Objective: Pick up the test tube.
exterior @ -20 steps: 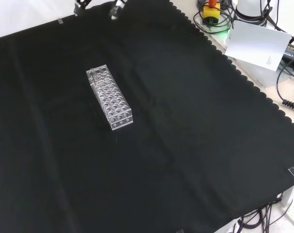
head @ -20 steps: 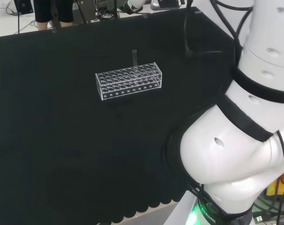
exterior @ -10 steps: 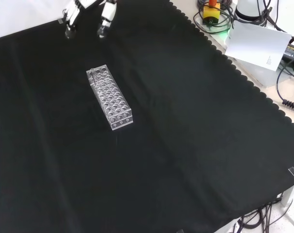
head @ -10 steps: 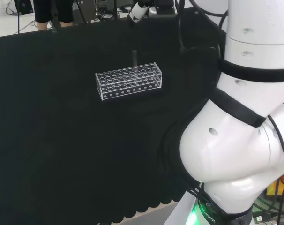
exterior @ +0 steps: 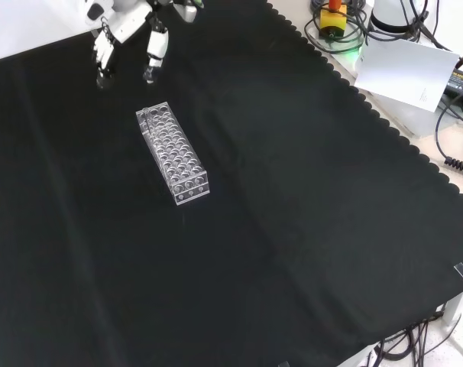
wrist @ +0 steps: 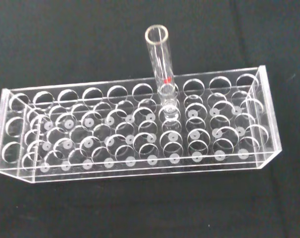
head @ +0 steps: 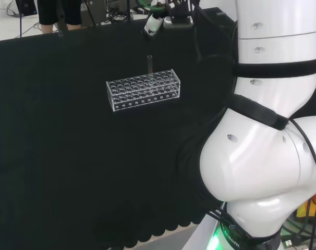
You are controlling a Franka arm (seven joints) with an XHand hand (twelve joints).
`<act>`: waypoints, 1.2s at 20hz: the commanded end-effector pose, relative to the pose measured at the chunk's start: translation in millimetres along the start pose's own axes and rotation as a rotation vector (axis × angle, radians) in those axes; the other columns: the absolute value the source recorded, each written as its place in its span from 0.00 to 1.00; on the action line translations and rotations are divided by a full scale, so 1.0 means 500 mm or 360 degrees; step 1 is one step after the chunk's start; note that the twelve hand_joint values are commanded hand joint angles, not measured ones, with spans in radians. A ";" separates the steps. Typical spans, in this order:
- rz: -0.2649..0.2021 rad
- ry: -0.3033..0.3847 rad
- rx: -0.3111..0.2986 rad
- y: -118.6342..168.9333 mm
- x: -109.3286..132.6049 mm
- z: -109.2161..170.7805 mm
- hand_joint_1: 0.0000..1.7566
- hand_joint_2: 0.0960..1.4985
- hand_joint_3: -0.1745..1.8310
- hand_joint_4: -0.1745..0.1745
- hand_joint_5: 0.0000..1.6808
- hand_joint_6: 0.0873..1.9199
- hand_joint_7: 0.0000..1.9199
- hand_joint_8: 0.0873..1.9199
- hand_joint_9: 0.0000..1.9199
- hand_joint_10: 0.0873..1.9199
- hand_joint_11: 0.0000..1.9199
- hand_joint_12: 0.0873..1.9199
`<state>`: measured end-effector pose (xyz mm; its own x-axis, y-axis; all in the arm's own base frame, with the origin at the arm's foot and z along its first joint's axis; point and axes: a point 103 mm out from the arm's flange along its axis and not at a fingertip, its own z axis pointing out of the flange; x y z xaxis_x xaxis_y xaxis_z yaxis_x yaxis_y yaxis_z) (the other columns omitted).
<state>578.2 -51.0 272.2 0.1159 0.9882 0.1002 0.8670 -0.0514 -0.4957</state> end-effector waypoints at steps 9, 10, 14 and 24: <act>0.0019 -0.0024 0.0167 0.061 0.003 0.114 0.46 0.71 0.00 0.18 0.23 0.01 0.18 0.44 0.18 0.45 0.10 0.80; 0.0017 -0.0025 0.0177 0.063 0.004 0.120 0.46 0.71 0.00 0.18 0.23 0.01 0.18 0.44 0.18 0.45 0.10 0.80; -0.0001 -0.0017 0.0196 0.065 0.004 0.129 0.47 0.71 0.00 0.18 0.23 0.01 0.18 0.44 0.18 0.45 0.10 0.79; 0.0002 -0.0051 0.0207 0.069 0.012 0.164 0.51 0.70 0.00 0.17 0.24 0.03 0.25 0.44 0.21 0.44 0.11 0.79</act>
<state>570.5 -37.2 190.0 0.1047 0.9917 0.0745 0.7958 -0.0386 -0.6044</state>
